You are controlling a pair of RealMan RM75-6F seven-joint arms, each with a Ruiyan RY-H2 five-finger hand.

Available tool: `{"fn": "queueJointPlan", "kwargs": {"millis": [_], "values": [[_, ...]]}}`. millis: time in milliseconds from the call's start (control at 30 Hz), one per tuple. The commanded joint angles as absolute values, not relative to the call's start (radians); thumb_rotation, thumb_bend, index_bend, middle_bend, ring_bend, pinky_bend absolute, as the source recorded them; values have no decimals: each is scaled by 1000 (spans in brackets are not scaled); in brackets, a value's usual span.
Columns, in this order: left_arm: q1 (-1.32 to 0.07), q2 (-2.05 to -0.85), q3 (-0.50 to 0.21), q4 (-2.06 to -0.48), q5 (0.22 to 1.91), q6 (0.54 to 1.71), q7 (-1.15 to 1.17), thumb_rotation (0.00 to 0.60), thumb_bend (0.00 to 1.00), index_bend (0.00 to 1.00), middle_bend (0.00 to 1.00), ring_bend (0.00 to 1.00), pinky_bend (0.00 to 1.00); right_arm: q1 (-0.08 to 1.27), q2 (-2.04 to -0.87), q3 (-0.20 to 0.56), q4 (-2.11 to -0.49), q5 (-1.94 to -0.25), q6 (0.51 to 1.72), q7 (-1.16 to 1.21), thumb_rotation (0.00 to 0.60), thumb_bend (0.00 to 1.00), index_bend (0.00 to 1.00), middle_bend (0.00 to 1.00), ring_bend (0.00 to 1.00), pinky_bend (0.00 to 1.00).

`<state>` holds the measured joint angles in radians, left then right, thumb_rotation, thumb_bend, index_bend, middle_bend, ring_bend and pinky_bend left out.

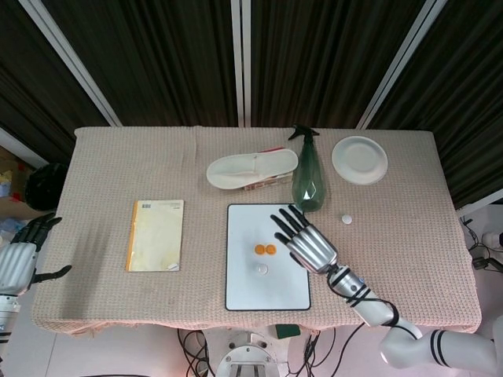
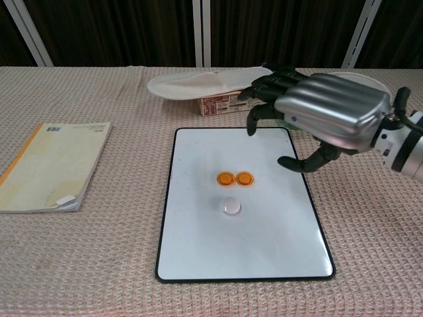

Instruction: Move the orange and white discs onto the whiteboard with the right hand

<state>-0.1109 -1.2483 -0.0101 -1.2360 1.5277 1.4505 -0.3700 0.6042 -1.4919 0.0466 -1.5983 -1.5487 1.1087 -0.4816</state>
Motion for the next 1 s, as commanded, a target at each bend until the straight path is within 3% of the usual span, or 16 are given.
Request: {"fn": "queueJointPlan", "kwargs": {"millis": [33,267,1000], "values": [[-113,-1251,-10,-1235,1530,1448,-370,600,0,139,91,88,174,546,-1434,61,-1565,-1495,1158,-388,600,315,329,50,0,0],[-126,-1255,-5,-1241,1541,1434,-357,600,0,139,91,88,173,504,-1427,94,-1421,-1369,1146,-297,600,315,329,53,0,0],[-124,-1250,-1,-1252,1534,1431,-349,600,0,139,91,88,167,556,-1580,132,-1231,-1161,1012,-465,600,319,351,55,0,0]]}}
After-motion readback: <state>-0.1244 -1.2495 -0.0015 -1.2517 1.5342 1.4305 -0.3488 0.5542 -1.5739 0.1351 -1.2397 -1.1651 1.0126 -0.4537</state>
